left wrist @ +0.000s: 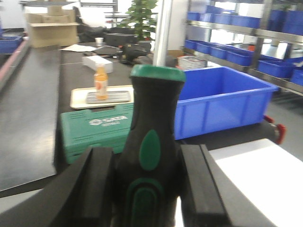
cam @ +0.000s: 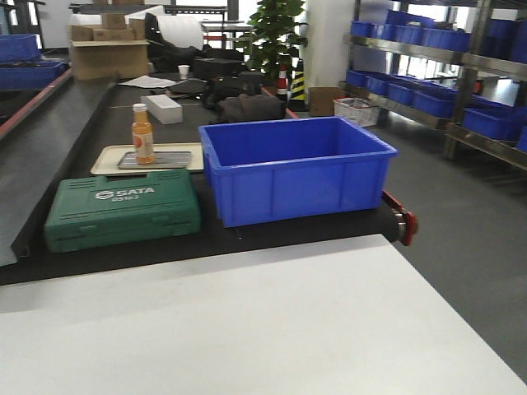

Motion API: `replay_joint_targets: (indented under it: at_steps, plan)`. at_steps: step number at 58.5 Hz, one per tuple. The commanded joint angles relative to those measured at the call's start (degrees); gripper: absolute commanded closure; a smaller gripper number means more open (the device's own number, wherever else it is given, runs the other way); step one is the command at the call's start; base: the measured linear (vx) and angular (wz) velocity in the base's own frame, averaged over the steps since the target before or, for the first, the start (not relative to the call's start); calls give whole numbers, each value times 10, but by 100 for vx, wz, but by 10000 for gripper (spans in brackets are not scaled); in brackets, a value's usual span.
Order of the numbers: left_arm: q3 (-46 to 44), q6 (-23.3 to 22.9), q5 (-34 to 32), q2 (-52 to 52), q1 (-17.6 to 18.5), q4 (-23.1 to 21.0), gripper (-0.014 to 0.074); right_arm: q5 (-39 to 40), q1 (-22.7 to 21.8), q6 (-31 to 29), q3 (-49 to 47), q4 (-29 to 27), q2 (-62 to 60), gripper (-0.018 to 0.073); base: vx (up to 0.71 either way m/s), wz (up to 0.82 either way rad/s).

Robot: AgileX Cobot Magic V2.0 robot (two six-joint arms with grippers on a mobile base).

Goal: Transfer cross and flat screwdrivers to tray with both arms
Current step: 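Drive the base away from the table holding both screwdrivers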

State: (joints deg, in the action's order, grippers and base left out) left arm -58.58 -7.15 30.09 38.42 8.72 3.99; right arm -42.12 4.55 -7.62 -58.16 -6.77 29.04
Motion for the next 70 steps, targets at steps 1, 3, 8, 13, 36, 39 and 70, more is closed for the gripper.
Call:
replay_joint_targets:
  at_steps: [1, 3, 8, 13, 36, 39, 70]
  plan:
    - [-13, 0, -54, 0, 0, -3, 599, 51, -1, -3, -17, 0, 4, 567, -14, -51]
    - [-13, 0, -54, 0, 0, -3, 599, 51, -1, -3, -17, 0, 4, 567, -14, -50]
    - [-13, 0, -54, 0, 0, -3, 599, 51, -1, -3, -17, 0, 4, 567, -14, -48]
    - [-13, 0, -54, 0, 0, -3, 599, 51, -1, -3, -17, 0, 4, 567, -15, -47]
    - [-13, 0, -54, 0, 0, -3, 599, 51, -1, -3, -17, 0, 4, 567, -17, -49]
    - [-13, 0, -54, 0, 0, -3, 599, 51, -1, -3, -17, 0, 4, 567, -19, -57]
    - [-13, 0, -54, 0, 0, -3, 599, 51, -1, -3, -17, 0, 4, 567, -18, -69]
